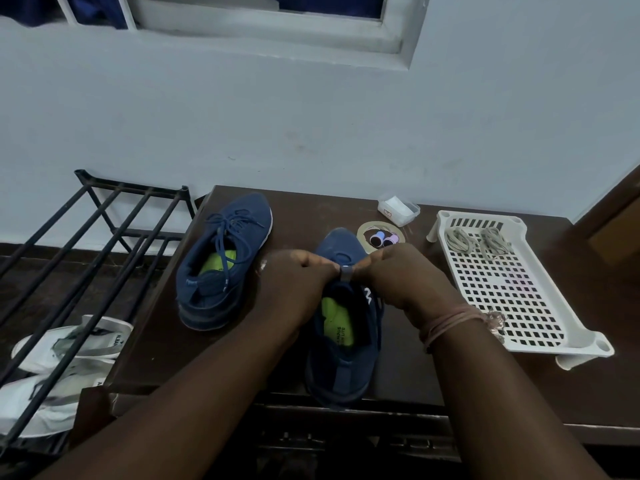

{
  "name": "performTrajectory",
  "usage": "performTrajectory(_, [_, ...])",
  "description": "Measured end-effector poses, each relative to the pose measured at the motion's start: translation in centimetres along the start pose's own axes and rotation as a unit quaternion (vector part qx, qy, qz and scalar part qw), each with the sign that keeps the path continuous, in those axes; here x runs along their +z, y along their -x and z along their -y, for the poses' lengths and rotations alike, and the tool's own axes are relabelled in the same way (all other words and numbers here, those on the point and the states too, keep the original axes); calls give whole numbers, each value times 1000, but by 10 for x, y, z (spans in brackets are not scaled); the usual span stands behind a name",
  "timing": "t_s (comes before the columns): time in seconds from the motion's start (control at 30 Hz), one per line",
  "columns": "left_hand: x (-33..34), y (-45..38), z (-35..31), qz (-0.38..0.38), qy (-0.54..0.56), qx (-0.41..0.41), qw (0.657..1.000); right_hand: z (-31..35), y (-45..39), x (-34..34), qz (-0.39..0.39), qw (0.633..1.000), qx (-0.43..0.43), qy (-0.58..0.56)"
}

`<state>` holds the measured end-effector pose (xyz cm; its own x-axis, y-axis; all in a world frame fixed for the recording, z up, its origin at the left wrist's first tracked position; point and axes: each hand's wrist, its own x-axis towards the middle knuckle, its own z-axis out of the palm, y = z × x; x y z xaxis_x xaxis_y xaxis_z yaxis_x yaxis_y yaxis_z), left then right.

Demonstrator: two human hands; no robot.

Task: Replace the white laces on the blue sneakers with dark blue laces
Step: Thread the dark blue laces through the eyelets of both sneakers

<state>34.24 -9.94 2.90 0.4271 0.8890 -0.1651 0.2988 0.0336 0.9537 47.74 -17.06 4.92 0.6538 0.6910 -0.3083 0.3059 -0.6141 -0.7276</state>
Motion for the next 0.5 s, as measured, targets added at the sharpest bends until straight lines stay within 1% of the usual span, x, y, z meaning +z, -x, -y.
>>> performTrajectory(0.07, [-4, -3, -7, -27, 7, 18, 999, 1, -1, 0, -14, 999, -47, 8])
performTrajectory(0.1, [-6, -5, -10, -35, 15, 32, 999, 4, 0, 0, -13, 996, -78, -31])
performTrajectory(0.13, [-9, -6, -12, -39, 27, 45, 998, 6, 0, -1, 7, 991, -106, -88])
performTrajectory(0.2, [-12, -8, -15, -35, 72, 50, 996, 11, 5, 1, 66, 971, -135, -184])
performTrajectory(0.23, [-13, -8, -16, -23, 92, 38, 995, 13, 7, 3, 73, 963, -135, -223])
performTrajectory(0.27, [-14, -8, -14, -1, 97, 18, 995, 15, 9, 4, 61, 955, -133, -257])
performTrajectory(0.33, [-16, -6, -9, 64, 54, -32, 996, 19, 9, 3, 6, 943, -139, -303])
performTrajectory(0.37, [-17, -5, -5, 88, 7, -41, 995, 20, 9, 0, -19, 939, -148, -310])
performTrajectory(0.43, [-21, -6, -1, 84, -126, -10, 988, 17, 6, -6, -57, 948, -170, -262])
performTrajectory(0.5, [-26, -7, -2, 59, -217, 21, 974, 11, 4, -8, -74, 970, -202, -116])
